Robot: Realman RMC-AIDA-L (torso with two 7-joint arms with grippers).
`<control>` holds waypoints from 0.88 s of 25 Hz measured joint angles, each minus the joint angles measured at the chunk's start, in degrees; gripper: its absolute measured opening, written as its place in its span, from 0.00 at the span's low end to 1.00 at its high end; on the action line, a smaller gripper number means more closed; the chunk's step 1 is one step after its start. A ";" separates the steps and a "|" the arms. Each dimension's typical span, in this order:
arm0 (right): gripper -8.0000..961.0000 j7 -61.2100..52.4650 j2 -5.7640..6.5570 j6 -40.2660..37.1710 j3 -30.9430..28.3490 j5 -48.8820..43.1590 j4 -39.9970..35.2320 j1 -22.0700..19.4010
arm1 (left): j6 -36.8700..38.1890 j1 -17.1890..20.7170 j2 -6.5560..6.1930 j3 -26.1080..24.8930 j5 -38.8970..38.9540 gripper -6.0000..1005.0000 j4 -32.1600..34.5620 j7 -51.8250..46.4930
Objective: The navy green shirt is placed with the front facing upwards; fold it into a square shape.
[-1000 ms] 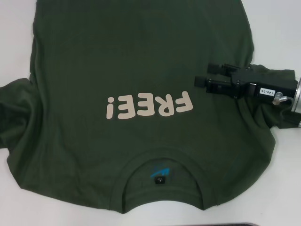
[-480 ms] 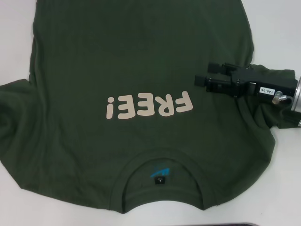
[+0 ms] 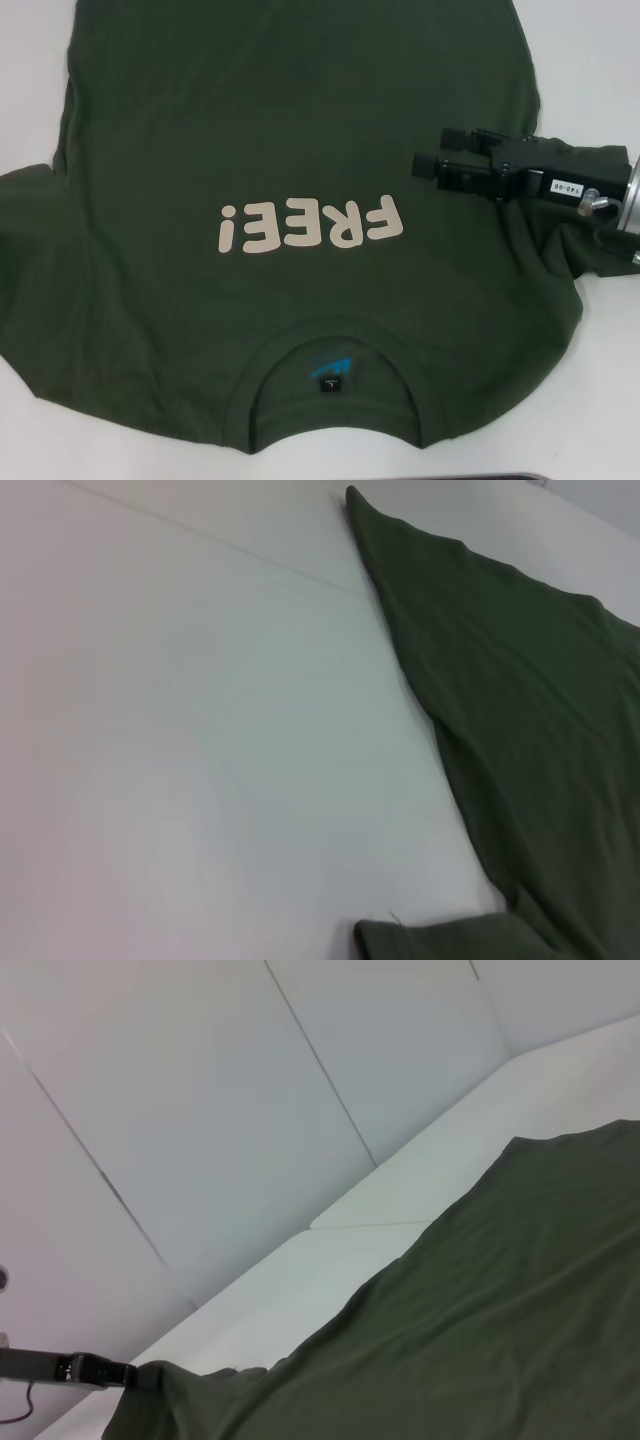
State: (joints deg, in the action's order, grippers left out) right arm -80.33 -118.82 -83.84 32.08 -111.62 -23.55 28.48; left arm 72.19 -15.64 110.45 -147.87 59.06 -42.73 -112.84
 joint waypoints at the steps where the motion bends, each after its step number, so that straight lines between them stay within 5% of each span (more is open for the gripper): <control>1: 0.94 0.00 0.00 0.00 0.00 0.00 0.00 0.03 | 0.03 -0.08 0.06 -0.02 0.00 0.01 -0.10 -0.01; 22: 0.94 0.05 0.25 0.00 -0.09 0.00 0.00 0.18 | 10.17 -2.83 2.39 -0.01 0.08 0.01 -1.97 -5.93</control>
State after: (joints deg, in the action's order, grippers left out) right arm -80.28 -118.57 -83.85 31.99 -111.62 -23.55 28.65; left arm 82.36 -18.47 112.84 -147.88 59.14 -44.70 -118.77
